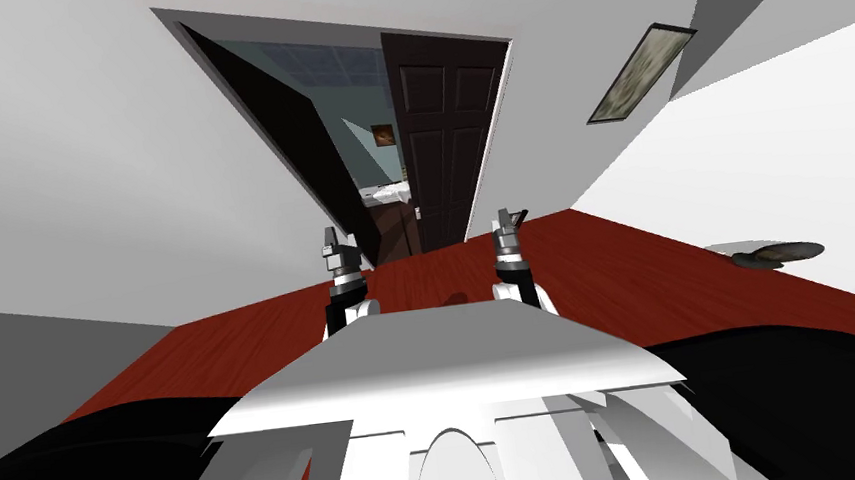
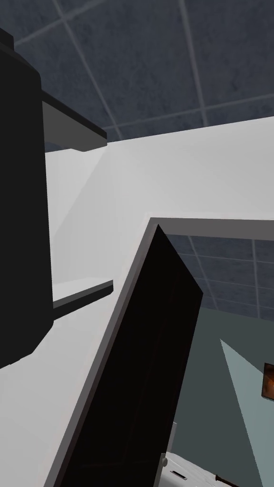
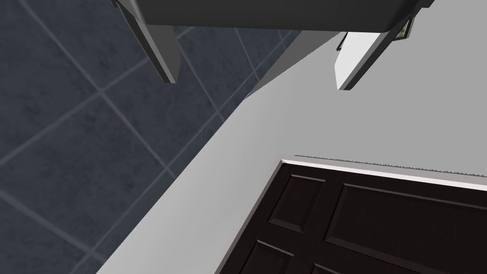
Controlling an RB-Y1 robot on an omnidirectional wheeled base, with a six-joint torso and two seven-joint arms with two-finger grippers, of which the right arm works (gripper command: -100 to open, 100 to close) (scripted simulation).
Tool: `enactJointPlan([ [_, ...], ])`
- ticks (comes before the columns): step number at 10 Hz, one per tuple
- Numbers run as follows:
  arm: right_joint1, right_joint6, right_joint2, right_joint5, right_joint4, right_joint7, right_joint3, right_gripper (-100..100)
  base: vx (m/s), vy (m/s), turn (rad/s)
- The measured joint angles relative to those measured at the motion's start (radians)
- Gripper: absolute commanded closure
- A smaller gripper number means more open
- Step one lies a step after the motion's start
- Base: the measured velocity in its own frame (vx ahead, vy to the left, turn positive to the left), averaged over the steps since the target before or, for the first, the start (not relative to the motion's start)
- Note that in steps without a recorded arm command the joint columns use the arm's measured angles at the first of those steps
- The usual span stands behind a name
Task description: Push the door open
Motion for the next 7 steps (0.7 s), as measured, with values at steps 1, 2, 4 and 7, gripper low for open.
enactJointPlan([
  [1, -0.008, -0.004, -0.003, -0.003, 0.018, -0.002, -0.003, -100, 0.071, 0.021, 0.071],
  [2, -0.015, -0.009, -0.003, -0.006, 0.038, -0.002, -0.003, -100, 0.067, 0.013, 0.056],
  [4, -0.024, -0.021, -0.009, -0.013, 0.075, -0.006, -0.009, -100, 0.073, 0.016, 0.081],
  [7, -0.052, -0.038, -0.019, -0.027, 0.146, -0.012, -0.02, -100, 0.086, 0.015, 0.089],
])
